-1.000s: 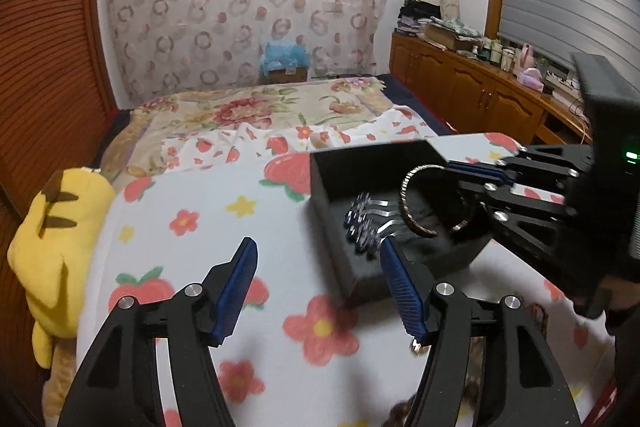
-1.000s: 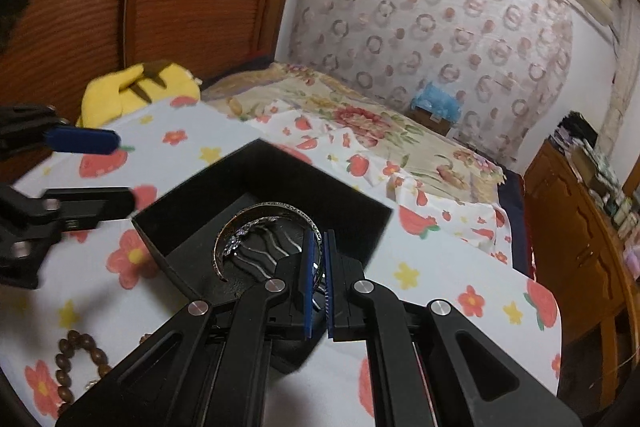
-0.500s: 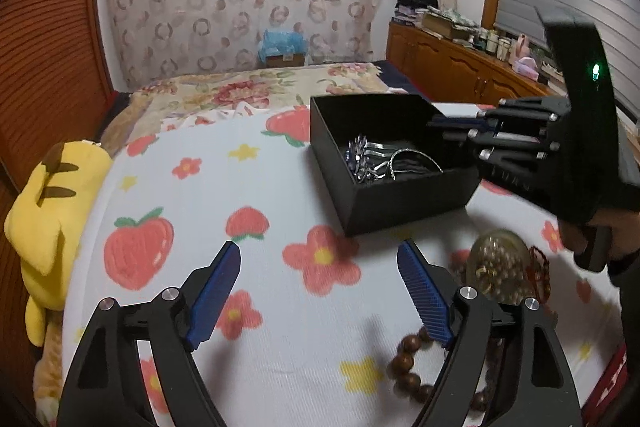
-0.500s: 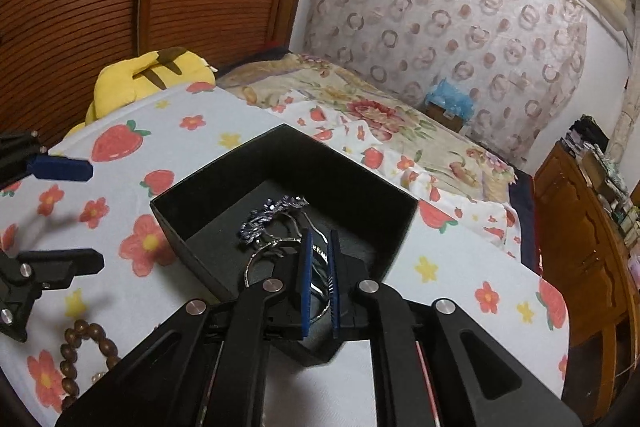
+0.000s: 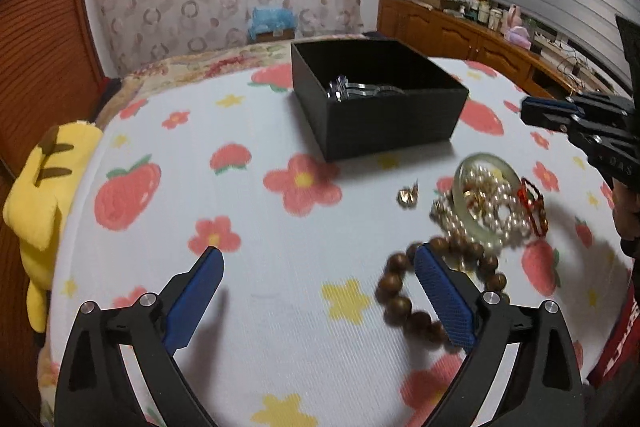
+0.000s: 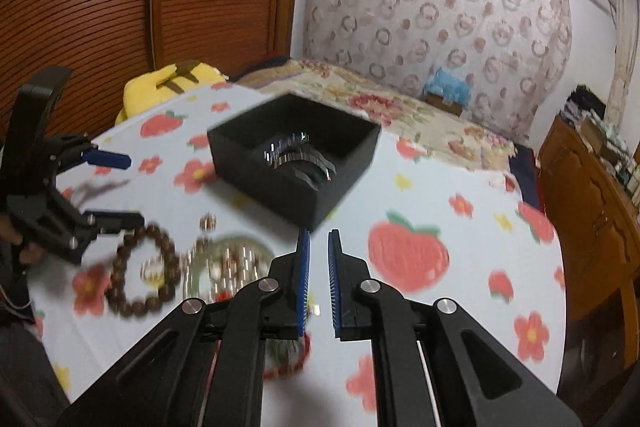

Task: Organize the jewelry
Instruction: 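Grasp brown bead bracelet with left gripper while right gripper grasps red string bracelet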

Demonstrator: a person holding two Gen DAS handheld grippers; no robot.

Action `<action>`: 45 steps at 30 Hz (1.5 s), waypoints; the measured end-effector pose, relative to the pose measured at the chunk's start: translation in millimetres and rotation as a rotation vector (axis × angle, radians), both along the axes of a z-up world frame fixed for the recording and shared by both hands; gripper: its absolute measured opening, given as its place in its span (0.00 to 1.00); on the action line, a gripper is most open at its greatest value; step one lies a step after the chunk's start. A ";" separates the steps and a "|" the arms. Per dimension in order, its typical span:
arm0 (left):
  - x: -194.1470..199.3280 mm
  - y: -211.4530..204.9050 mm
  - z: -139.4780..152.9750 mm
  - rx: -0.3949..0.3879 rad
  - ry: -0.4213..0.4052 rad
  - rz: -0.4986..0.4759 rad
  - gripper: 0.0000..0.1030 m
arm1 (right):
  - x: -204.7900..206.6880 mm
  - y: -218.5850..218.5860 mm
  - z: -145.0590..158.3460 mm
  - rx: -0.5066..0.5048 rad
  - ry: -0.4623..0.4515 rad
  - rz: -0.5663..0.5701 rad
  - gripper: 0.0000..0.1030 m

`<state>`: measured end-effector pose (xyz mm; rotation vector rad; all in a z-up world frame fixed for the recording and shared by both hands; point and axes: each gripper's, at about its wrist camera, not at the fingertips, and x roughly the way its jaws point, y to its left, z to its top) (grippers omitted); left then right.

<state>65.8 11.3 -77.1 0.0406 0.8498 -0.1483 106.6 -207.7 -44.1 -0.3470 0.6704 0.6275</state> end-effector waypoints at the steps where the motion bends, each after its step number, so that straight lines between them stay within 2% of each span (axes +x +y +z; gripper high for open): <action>1: -0.8 -0.7 -1.4 -0.002 0.009 -0.002 0.90 | -2.9 -4.6 -3.5 -0.007 0.012 -0.006 0.11; 7: -3.2 -10.2 -2.9 0.006 0.030 -0.042 0.90 | -13.0 -20.3 -25.6 -0.025 0.088 -0.025 0.13; 12: -6.8 -16.2 -1.8 0.001 0.027 -0.061 0.90 | -13.1 -28.1 -35.8 0.008 0.160 -0.021 0.14; 24: -12.5 -18.2 -0.5 -0.045 0.020 -0.073 0.90 | -8.6 -23.0 -43.9 0.016 0.225 0.002 0.13; 25: -12.7 -18.1 -0.3 -0.049 0.020 -0.073 0.90 | -7.9 -24.1 -43.5 0.019 0.228 0.001 0.13; 26: -13.4 -17.8 0.4 -0.053 0.017 -0.071 0.90 | -8.0 -24.2 -43.3 0.021 0.232 0.008 0.04; 29: -14.3 -18.4 2.7 -0.062 0.006 -0.071 0.89 | -11.8 -26.4 -37.1 0.027 0.198 0.005 0.03; 34: -12.0 -20.9 1.2 -0.062 0.013 -0.073 0.75 | -21.6 -33.2 -18.3 0.062 0.131 -0.008 0.03; 39: -9.2 -22.5 -6.0 -0.064 0.044 -0.084 0.45 | -27.5 -35.3 -6.7 0.080 0.094 -0.024 0.03; 43: -8.2 -23.2 -5.9 -0.055 0.043 -0.083 0.37 | -30.5 -29.9 -3.4 0.077 0.080 -0.012 0.03; 45: -7.1 -22.4 -6.4 -0.043 0.044 -0.067 0.15 | -32.6 -28.1 -1.5 0.074 0.076 -0.008 0.03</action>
